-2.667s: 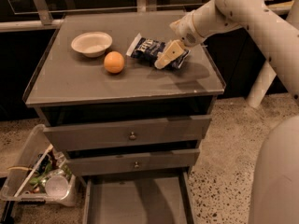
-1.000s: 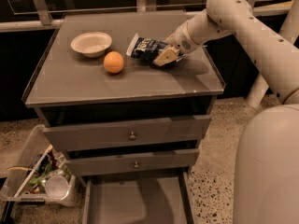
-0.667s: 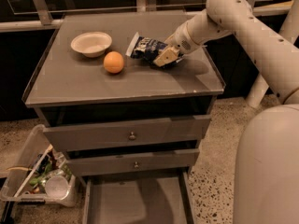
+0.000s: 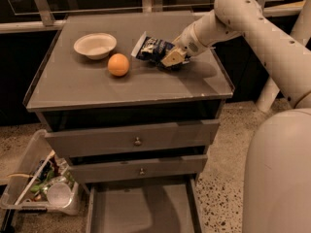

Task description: Place blue chip bag into bottom drawer

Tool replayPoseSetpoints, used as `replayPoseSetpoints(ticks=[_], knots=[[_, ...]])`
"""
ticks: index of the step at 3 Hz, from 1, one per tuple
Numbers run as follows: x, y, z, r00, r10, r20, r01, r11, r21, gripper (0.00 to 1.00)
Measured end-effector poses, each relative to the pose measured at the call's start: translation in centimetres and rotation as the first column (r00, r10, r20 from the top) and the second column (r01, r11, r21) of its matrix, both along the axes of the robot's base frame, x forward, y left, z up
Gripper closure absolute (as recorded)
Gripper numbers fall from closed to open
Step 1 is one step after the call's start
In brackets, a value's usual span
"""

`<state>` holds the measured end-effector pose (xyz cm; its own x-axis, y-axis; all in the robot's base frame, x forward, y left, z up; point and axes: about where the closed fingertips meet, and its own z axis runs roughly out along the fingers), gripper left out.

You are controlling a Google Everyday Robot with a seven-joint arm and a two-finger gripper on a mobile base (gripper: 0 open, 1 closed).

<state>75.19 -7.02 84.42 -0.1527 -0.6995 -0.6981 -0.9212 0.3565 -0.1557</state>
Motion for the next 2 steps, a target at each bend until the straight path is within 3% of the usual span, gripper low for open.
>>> replayPoseSetpoints(ticks=[2], knots=[[-2.6,0.4,3.3,0.9976,0.062,0.030,-0.064,0.996,0.056,1.00]])
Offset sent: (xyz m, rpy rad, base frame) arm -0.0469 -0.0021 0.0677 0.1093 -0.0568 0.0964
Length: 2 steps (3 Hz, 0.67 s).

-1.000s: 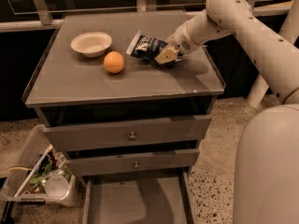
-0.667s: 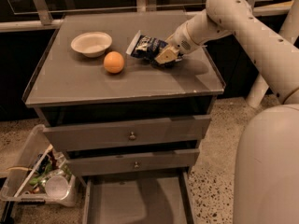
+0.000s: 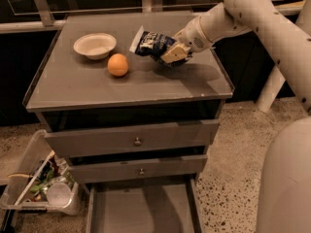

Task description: Place blue chip bag into bottom drawer

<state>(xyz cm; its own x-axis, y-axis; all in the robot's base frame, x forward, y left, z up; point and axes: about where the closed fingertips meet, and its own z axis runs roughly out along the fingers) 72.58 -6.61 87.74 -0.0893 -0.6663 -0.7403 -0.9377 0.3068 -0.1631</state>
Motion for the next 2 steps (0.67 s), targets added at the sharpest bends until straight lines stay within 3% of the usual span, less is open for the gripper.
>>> replayPoseSetpoints(ticks=[2], knots=[[-4.1,-1.4,4.3,0.9979,0.039,0.051,-0.042,0.998,0.051,1.00]])
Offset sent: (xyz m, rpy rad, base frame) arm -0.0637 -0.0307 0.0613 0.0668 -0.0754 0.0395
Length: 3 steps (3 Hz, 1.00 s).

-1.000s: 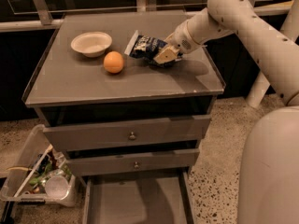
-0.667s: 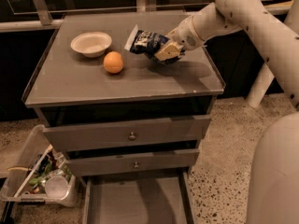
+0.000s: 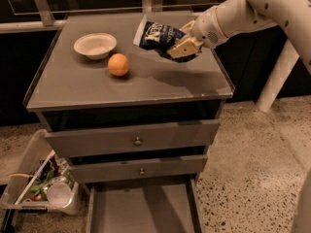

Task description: Place blue chip bag into bottom drawer

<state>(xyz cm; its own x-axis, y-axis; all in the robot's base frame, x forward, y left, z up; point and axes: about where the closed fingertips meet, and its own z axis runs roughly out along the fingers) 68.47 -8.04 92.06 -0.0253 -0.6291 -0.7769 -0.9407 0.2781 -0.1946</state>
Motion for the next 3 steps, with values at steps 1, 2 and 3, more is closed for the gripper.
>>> replayPoseSetpoints(ticks=[1,2,3], knots=[[-3.4,-2.4,0.9,0.9990,-0.025,0.038,0.025,1.000,-0.008,1.00],[-8.1,-4.6,0.3,0.9969,-0.057,0.055,0.059,0.998,-0.025,1.00],[-12.6,-6.1,-0.8,0.9951,-0.078,0.062,0.081,0.996,-0.048,1.00]])
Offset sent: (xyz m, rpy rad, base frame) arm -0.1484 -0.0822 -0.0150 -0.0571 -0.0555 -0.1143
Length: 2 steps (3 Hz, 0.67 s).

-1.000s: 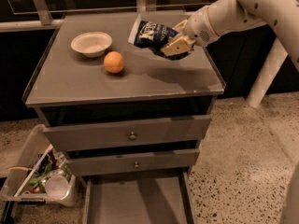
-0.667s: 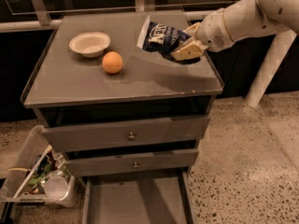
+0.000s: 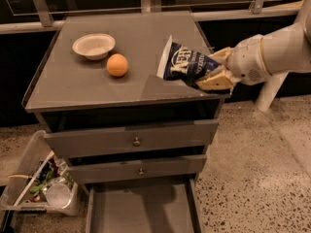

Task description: Place blue chip bag into bottom drawer

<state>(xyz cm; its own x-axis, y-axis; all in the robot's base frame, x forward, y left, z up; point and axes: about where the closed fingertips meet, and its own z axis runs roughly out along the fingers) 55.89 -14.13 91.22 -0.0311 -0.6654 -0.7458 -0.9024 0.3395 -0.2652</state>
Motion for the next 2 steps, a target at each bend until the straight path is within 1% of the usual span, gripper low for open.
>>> replayPoseSetpoints(ticks=[1,2], knots=[[-3.4,-0.7,-1.8,1.0000,-0.007,-0.006,0.007,1.000,-0.023,1.00],[-5.7,0.4,-6.4,0.9972,0.026,-0.070,-0.029,0.999,-0.045,1.00]])
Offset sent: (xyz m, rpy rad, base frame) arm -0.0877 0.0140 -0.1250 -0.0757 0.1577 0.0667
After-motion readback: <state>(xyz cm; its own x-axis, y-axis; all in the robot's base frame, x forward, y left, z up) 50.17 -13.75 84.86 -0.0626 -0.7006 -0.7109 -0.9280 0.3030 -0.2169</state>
